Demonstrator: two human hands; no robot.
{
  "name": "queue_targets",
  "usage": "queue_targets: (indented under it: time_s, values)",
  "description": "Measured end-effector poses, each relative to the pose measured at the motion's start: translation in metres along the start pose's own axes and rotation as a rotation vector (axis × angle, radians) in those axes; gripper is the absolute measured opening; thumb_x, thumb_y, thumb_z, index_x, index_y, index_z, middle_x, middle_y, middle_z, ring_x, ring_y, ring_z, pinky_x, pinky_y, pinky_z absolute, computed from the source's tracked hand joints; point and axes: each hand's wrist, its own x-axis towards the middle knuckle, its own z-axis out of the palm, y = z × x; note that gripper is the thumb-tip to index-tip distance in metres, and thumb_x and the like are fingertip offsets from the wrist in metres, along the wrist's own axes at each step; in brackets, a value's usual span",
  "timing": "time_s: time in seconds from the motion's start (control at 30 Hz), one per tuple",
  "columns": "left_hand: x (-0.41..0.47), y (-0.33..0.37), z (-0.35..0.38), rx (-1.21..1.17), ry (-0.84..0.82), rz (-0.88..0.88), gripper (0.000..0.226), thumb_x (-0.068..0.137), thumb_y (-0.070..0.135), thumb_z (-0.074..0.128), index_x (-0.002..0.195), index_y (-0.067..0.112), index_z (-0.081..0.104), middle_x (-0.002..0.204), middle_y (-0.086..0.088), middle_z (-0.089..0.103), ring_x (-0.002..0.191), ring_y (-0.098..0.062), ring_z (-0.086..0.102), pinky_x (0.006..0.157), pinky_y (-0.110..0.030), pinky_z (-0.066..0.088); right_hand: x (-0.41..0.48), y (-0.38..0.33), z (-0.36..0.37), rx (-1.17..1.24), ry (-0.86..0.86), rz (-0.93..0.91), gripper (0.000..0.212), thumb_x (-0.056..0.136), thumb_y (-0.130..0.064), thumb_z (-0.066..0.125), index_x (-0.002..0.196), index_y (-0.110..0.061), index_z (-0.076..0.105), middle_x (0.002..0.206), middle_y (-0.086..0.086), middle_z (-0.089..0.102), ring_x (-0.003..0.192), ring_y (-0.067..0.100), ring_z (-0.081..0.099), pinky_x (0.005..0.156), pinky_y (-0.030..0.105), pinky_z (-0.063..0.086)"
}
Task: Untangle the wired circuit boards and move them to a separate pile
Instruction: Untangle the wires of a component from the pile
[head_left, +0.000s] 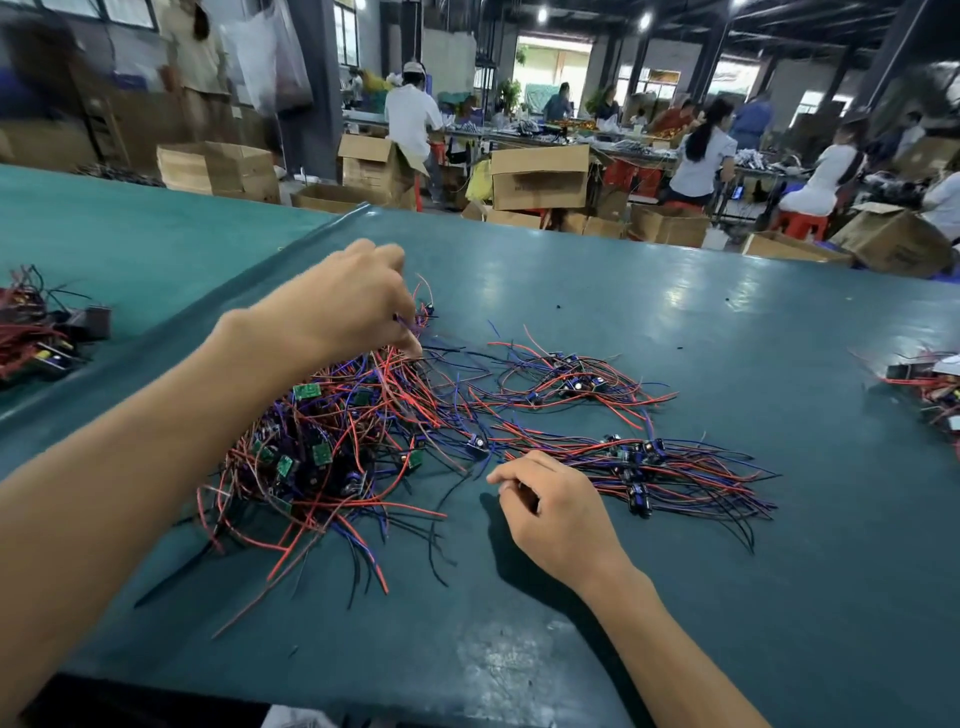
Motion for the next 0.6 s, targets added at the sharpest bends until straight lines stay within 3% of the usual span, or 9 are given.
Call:
queue_targets:
  time_s: [0.13,0.27,0.33,0.43,0.53,0.6]
  values:
    - [0.006,-0.001,-0.013,0.005,-0.052,-0.045,0.037,0.082,0.052,0.074,0.095,0.019,0.081,0.095,-0.007,0.057,0.089,-0.03,0.058,0.075,-0.034,0.043,-0.001,0.001,-0.001,0.013,-0.007,0.009,0.017,0.089,-0.006,0.062,0.093,-0.017,0.075,0.087,-0.007,0.067,0.066,0.012,0.055,0.067,0.032,0.049]
    - [0.007,0.002,-0.016,-0.078,0.009,-0.087,0.05,0.087,0.061,0.061,0.079,0.013,0.073,0.075,-0.003,0.059,0.074,-0.029,0.057,0.068,-0.035,0.047,-0.001,-0.001,-0.001,0.016,-0.012,0.005,0.018,0.089,-0.006,0.062,0.094,-0.017,0.075,0.089,-0.007,0.068,0.067,0.011,0.055,0.067,0.032,0.049]
    - [0.008,0.004,-0.018,-0.314,0.104,-0.104,0.048,0.09,0.056,0.06,0.077,0.012,0.072,0.068,-0.001,0.068,0.064,-0.022,0.065,0.061,-0.029,0.052,-0.001,-0.001,-0.002,0.021,-0.011,0.003,0.018,0.09,-0.006,0.062,0.095,-0.017,0.075,0.089,-0.007,0.067,0.066,0.011,0.055,0.067,0.033,0.049]
    - [0.006,0.016,-0.02,-0.829,0.139,-0.214,0.046,0.094,0.053,0.058,0.081,0.013,0.075,0.063,0.0,0.07,0.045,-0.01,0.059,0.043,-0.016,0.041,-0.001,0.0,-0.002,0.027,-0.012,0.002,0.018,0.09,-0.007,0.061,0.095,-0.017,0.075,0.089,-0.006,0.067,0.068,0.014,0.058,0.067,0.035,0.05]
    - [-0.001,0.032,-0.014,-1.356,-0.057,-0.329,0.051,0.096,0.051,0.056,0.094,0.005,0.077,0.069,-0.004,0.067,0.046,-0.007,0.049,0.045,-0.017,0.039,-0.002,0.0,-0.002,0.031,-0.011,0.002,0.017,0.09,-0.008,0.062,0.096,-0.016,0.075,0.088,-0.004,0.068,0.07,0.018,0.06,0.068,0.037,0.05]
    - [-0.008,0.04,-0.007,-1.601,-0.22,-0.349,0.048,0.095,0.045,0.058,0.107,0.002,0.075,0.082,-0.005,0.069,0.055,-0.005,0.053,0.051,-0.017,0.044,-0.001,0.001,-0.002,0.045,-0.001,0.009,0.017,0.09,-0.007,0.062,0.096,-0.016,0.075,0.087,-0.003,0.068,0.067,0.017,0.059,0.066,0.037,0.05]
